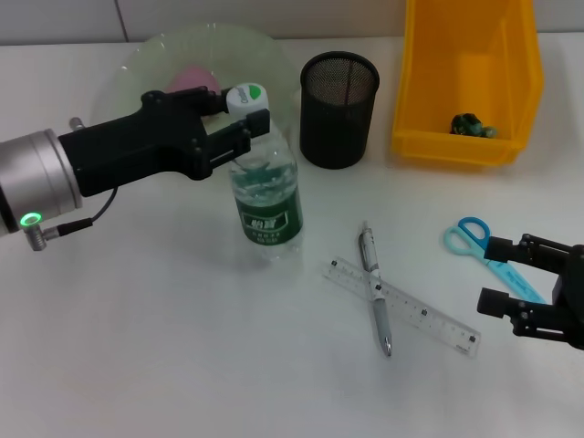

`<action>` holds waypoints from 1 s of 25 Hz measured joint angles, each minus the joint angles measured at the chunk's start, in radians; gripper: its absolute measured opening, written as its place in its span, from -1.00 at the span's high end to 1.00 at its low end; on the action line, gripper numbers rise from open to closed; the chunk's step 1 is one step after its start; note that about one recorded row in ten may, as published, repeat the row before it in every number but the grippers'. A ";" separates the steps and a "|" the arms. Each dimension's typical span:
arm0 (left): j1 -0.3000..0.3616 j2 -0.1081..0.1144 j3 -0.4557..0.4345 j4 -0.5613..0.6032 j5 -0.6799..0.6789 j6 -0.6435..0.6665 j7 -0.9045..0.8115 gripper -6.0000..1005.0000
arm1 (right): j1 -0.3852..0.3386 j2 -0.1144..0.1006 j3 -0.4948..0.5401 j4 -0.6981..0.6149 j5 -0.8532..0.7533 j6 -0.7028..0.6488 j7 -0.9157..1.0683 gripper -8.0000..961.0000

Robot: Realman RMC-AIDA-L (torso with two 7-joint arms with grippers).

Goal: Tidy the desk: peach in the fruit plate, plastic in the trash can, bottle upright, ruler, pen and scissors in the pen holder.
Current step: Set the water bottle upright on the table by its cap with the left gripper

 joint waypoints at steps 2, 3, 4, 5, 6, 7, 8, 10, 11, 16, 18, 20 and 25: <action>0.007 0.000 -0.002 -0.027 -0.049 0.014 0.067 0.12 | 0.004 0.000 0.001 0.007 0.000 0.000 0.001 -0.66; 0.007 0.000 -0.008 -0.050 -0.073 0.025 0.103 0.12 | 0.004 0.000 0.001 0.007 0.000 0.000 0.001 -0.66; 0.007 0.000 -0.012 -0.064 -0.086 0.033 0.123 0.12 | 0.006 0.000 0.001 0.009 0.000 0.000 0.001 -0.66; 0.006 0.000 -0.018 -0.080 -0.099 0.041 0.145 0.12 | 0.007 0.000 0.002 0.011 0.000 0.000 0.001 -0.66; -0.001 0.000 -0.034 -0.114 -0.113 0.056 0.181 0.12 | 0.008 0.000 0.002 0.012 0.000 0.000 0.001 -0.66; -0.005 0.000 -0.043 -0.134 -0.119 0.063 0.201 0.12 | 0.011 0.000 0.002 0.015 0.000 0.000 0.001 -0.66; -0.012 0.000 -0.054 -0.160 -0.123 0.070 0.223 0.12 | 0.011 0.000 0.002 0.015 0.000 0.000 0.001 -0.66; -0.018 0.000 -0.061 -0.179 -0.127 0.076 0.243 0.12 | 0.014 0.000 0.001 0.019 0.000 0.000 0.001 -0.66; -0.033 0.000 -0.072 -0.223 -0.135 0.089 0.300 0.12 | 0.014 0.000 0.001 0.019 0.000 0.000 0.001 -0.66; -0.056 0.000 -0.077 -0.298 -0.156 0.100 0.405 0.12 | 0.019 0.000 0.001 0.020 0.000 0.000 0.001 -0.66; -0.067 -0.002 -0.077 -0.337 -0.167 0.104 0.480 0.12 | 0.020 0.000 0.001 0.020 0.000 0.000 0.001 -0.66; -0.068 -0.003 -0.076 -0.349 -0.178 0.107 0.507 0.12 | 0.022 0.000 0.001 0.023 0.000 0.000 0.001 -0.66; -0.068 -0.003 -0.076 -0.385 -0.213 0.122 0.569 0.12 | 0.026 0.002 0.001 0.025 0.000 0.000 0.001 -0.66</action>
